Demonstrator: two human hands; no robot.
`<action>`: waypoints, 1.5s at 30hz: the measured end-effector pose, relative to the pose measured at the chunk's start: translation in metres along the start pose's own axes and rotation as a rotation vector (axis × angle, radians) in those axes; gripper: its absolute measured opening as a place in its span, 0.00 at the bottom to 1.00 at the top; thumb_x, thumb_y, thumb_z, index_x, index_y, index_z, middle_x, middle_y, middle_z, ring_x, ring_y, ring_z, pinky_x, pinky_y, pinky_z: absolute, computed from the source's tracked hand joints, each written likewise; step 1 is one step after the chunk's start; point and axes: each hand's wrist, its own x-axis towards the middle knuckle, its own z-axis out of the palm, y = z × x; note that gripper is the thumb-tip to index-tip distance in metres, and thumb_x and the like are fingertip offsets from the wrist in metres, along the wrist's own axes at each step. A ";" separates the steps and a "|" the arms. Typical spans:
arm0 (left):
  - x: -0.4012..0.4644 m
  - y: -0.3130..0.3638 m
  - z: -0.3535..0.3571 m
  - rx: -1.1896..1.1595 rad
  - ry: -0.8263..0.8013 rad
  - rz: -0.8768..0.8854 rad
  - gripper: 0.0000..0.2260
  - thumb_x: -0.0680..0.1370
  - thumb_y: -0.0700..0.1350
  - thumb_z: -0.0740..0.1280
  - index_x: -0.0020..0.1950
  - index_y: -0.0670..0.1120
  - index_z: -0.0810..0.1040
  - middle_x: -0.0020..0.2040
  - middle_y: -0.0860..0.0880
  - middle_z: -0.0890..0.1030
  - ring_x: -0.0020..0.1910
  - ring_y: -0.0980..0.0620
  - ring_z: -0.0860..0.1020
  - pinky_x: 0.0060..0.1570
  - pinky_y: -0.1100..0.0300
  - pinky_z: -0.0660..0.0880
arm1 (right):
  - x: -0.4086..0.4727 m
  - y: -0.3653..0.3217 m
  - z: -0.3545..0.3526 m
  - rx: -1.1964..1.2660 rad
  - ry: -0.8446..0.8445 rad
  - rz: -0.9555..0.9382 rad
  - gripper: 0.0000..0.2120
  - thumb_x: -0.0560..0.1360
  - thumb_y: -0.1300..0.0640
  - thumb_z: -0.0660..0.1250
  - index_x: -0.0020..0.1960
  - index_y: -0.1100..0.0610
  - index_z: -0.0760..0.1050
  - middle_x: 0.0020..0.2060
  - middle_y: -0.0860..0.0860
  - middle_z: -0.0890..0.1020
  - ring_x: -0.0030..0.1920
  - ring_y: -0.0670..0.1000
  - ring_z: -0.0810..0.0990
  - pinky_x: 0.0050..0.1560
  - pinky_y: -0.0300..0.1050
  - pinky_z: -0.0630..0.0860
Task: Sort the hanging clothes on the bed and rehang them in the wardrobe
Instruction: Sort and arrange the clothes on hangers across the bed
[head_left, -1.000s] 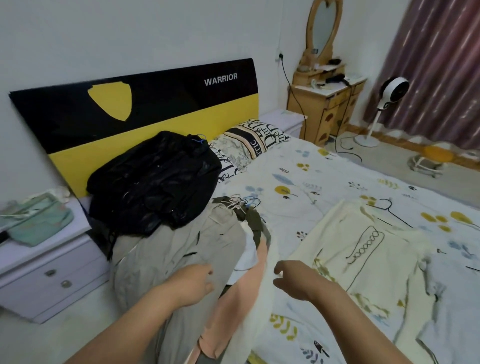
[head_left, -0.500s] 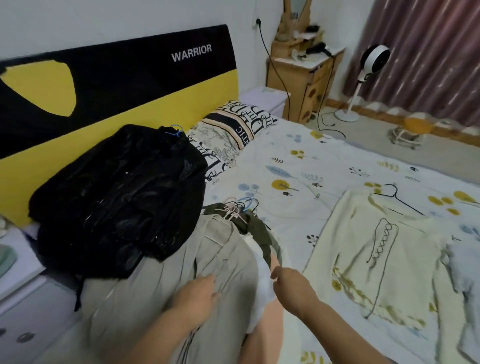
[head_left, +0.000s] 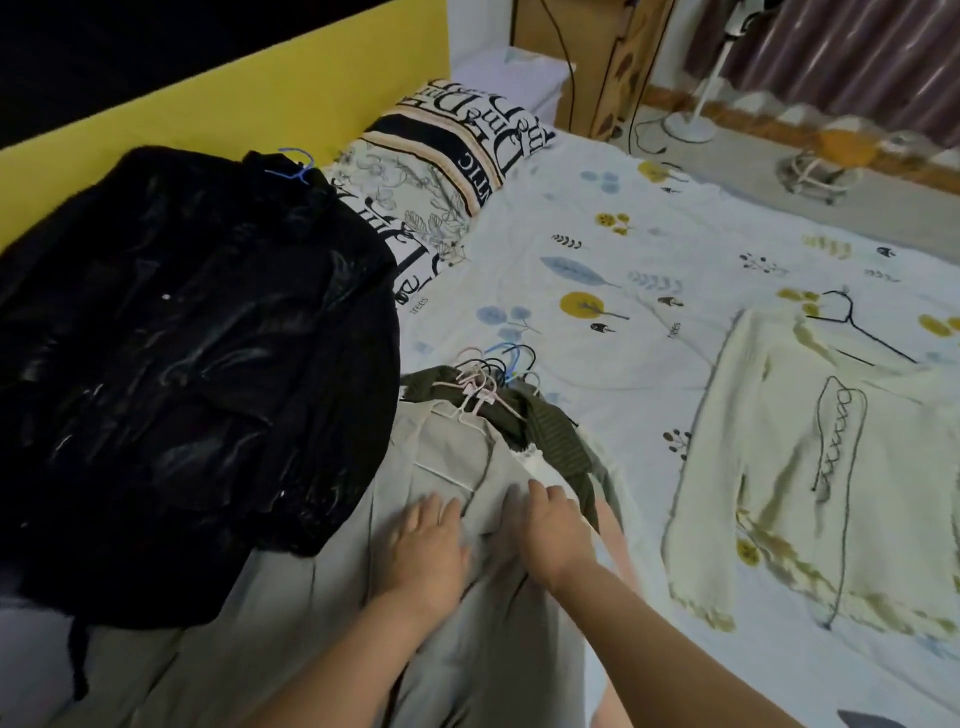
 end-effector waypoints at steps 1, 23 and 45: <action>0.006 -0.001 0.006 0.006 -0.005 -0.010 0.25 0.80 0.52 0.54 0.76 0.50 0.51 0.77 0.48 0.51 0.76 0.48 0.50 0.74 0.54 0.51 | 0.006 -0.001 0.005 0.010 -0.010 0.027 0.18 0.80 0.56 0.53 0.68 0.58 0.60 0.63 0.57 0.68 0.63 0.59 0.68 0.58 0.51 0.69; 0.008 -0.034 -0.016 -0.193 0.457 0.099 0.09 0.74 0.44 0.61 0.46 0.43 0.79 0.45 0.45 0.80 0.42 0.44 0.81 0.40 0.54 0.79 | -0.028 -0.011 -0.023 0.444 0.440 0.166 0.19 0.77 0.52 0.60 0.29 0.56 0.62 0.25 0.51 0.69 0.31 0.51 0.68 0.31 0.47 0.58; -0.151 0.045 -0.149 -0.194 0.606 0.222 0.08 0.75 0.47 0.66 0.40 0.43 0.75 0.39 0.46 0.79 0.45 0.44 0.75 0.44 0.49 0.70 | -0.253 0.102 -0.076 0.557 0.620 -0.064 0.21 0.73 0.56 0.67 0.29 0.54 0.58 0.22 0.49 0.61 0.26 0.48 0.60 0.30 0.46 0.55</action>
